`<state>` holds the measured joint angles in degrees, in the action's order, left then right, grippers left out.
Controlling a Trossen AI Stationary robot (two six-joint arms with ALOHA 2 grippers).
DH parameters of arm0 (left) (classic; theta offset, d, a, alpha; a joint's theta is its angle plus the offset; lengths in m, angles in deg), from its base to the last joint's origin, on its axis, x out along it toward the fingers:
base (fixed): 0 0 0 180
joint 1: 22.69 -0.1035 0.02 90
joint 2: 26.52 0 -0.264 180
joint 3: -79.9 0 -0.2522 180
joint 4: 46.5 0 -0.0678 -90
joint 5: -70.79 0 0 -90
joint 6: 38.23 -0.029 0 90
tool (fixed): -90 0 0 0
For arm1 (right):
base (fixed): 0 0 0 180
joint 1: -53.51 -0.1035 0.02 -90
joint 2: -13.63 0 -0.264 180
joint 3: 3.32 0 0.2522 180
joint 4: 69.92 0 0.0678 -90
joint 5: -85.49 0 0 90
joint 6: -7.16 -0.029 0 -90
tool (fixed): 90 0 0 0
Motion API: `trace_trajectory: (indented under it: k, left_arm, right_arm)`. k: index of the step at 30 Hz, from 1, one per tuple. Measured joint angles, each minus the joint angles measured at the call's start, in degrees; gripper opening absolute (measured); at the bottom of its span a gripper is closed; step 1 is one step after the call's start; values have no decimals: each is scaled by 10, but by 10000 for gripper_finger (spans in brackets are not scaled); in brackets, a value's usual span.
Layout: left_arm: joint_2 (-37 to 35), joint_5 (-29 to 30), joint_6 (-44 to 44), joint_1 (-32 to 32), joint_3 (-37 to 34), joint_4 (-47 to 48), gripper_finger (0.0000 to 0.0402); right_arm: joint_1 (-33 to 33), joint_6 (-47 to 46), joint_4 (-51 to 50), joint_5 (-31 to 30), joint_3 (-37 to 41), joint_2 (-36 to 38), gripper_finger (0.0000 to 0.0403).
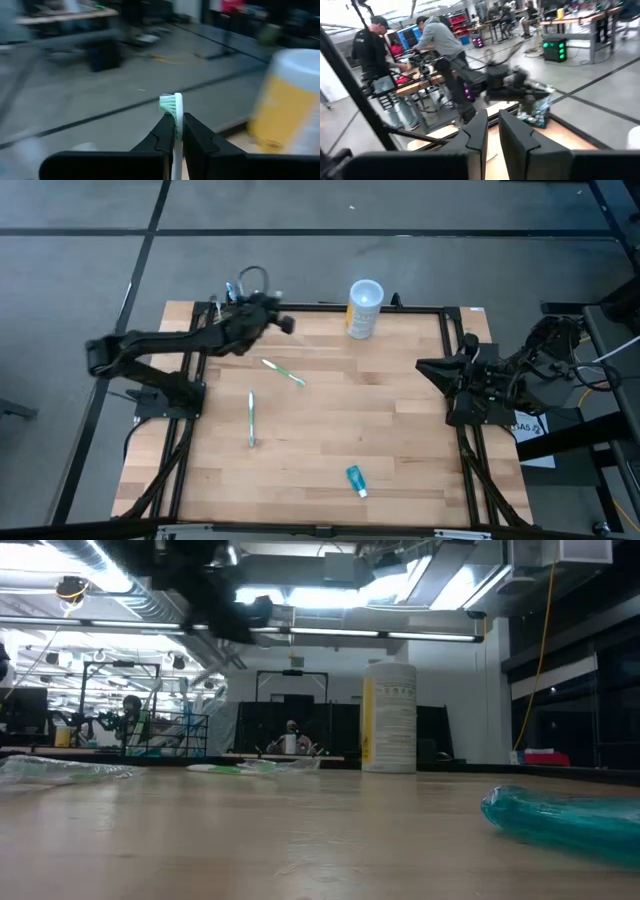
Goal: Pick & Place toothbrushing station
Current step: Put the green toothbrush into the left section of the black organizer
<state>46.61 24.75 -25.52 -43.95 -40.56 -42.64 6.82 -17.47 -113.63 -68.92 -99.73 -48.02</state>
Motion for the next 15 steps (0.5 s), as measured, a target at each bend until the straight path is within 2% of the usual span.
trace_trajectory:
  k: [4, 9, 12, 15]
  left_arm:
    - [-80, 96, 0, -22, -57, 7, 14]
    - [-134, 213, 4, -41, -100, -2, 14]
    - [-143, 249, 22, -59, -131, -41, 14]
    - [-141, 270, 34, -79, -167, -126, 14]
  right_arm:
    - [-4, 16, 4, -34, 0, 0, 49]
    - [-4, 31, 13, -50, 0, 3, 49]
    - [-4, 47, 26, -62, 0, 3, 49]
    - [-4, 62, 45, -68, 0, 3, 49]
